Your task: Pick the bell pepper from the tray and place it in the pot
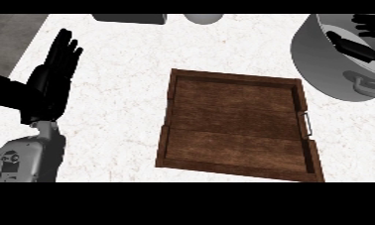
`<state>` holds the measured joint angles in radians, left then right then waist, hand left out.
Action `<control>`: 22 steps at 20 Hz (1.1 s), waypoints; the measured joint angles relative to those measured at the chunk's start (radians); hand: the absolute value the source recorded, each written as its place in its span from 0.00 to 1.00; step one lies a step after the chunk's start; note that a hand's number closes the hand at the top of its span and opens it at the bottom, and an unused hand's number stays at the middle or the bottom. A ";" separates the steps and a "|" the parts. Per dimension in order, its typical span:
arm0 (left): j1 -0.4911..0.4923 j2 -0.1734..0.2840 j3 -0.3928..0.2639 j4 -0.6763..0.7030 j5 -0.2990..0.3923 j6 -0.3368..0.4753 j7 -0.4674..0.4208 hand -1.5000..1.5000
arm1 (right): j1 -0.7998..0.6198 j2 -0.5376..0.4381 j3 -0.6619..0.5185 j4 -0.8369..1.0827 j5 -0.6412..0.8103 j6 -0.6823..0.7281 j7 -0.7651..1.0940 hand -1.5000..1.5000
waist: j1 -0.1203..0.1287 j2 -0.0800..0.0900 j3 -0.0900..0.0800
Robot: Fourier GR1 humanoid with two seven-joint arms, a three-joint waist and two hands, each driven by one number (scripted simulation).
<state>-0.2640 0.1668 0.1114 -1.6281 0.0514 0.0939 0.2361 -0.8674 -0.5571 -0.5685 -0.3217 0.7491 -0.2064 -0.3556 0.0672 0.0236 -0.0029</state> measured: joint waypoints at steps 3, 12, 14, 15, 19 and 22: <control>0.003 0.001 -0.001 -0.006 -0.001 0.001 0.007 0.50 | -0.007 0.006 -0.068 0.013 -0.081 0.041 -0.083 0.00 | -0.003 -0.002 -0.001; 0.020 0.001 0.004 -0.006 -0.002 0.000 -0.005 0.50 | 0.013 -0.090 -0.242 0.080 -0.274 0.220 -0.214 0.00 | -0.013 0.000 0.004; 0.022 0.002 0.005 -0.007 -0.001 -0.003 -0.008 0.50 | 0.017 -0.123 -0.259 0.096 -0.292 0.257 -0.216 0.00 | -0.012 0.001 0.005; 0.025 -0.001 0.002 -0.008 -0.002 -0.002 -0.007 0.50 | 0.031 -0.139 -0.266 0.102 -0.301 0.281 -0.228 0.00 | -0.015 0.000 0.005; 0.033 -0.001 0.007 -0.009 0.000 -0.003 -0.011 0.50 | 0.068 -0.200 -0.289 0.123 -0.329 0.361 -0.252 0.00 | -0.018 0.000 0.008; 0.025 0.006 0.016 0.001 0.003 -0.005 -0.009 0.50 | 0.099 -0.241 -0.295 0.134 -0.339 0.415 -0.268 0.00 | -0.019 0.002 0.009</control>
<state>-0.2388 0.1730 0.1272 -1.6273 0.0547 0.0885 0.2269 -0.7681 -0.7984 -0.8639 -0.1877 0.4100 0.2082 -0.6236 0.0484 0.0253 0.0060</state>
